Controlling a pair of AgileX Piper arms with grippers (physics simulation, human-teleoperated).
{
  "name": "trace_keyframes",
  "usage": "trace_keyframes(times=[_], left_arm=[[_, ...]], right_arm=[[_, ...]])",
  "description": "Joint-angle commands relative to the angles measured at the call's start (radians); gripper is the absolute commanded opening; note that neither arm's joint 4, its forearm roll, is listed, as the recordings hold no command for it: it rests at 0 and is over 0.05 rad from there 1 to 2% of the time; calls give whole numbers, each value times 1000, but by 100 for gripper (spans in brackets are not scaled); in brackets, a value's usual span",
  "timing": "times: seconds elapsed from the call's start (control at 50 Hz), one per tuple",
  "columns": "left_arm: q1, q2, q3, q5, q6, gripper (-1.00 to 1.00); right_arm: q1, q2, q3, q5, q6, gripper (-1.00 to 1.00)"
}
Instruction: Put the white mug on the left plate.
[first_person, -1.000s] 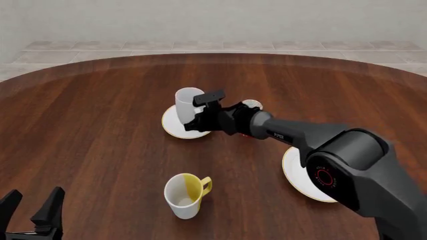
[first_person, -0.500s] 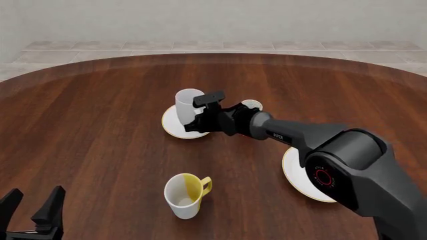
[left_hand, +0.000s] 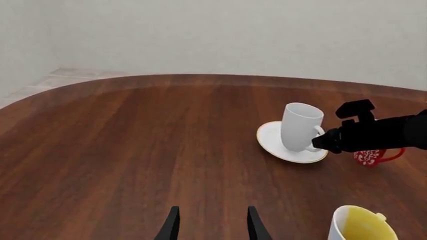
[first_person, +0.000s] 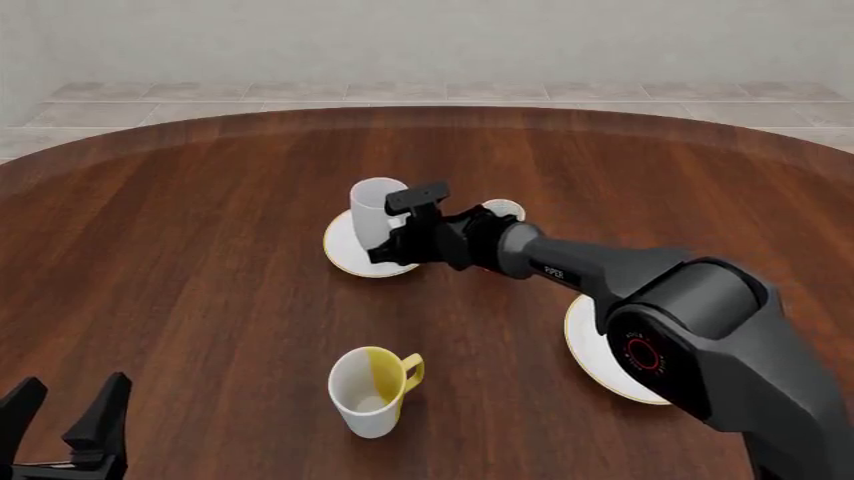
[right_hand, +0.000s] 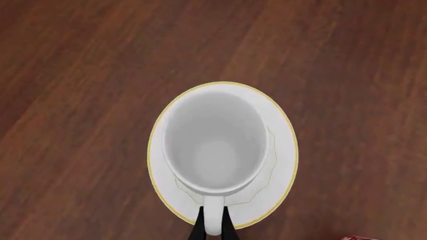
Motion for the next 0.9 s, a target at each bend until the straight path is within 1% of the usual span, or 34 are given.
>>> trace_keyframes(times=[0.02, 0.22, 0.24, 0.32, 0.58, 0.8, 0.9], left_arm=[[0, -5, 0, 6, -1, 100], [0, -4, 0, 5, 0, 100], [-1, -2, 0, 3, 0, 100], [0, 7, 0, -5, 1, 100], [0, 18, 0, -15, 2, 100], [2, 3, 0, -1, 1, 100], [2, -12, 0, 12, 1, 100]], right_arm=[[0, 3, -10, 3, 3, -100], [2, 10, -13, 7, 6, -100], [-2, 13, -16, 8, 6, 100], [6, 15, -17, 9, 12, 100], [12, 16, -16, 10, 6, 100], [17, 2, -14, 19, 4, 100], [14, -13, -12, 27, -7, 100]])
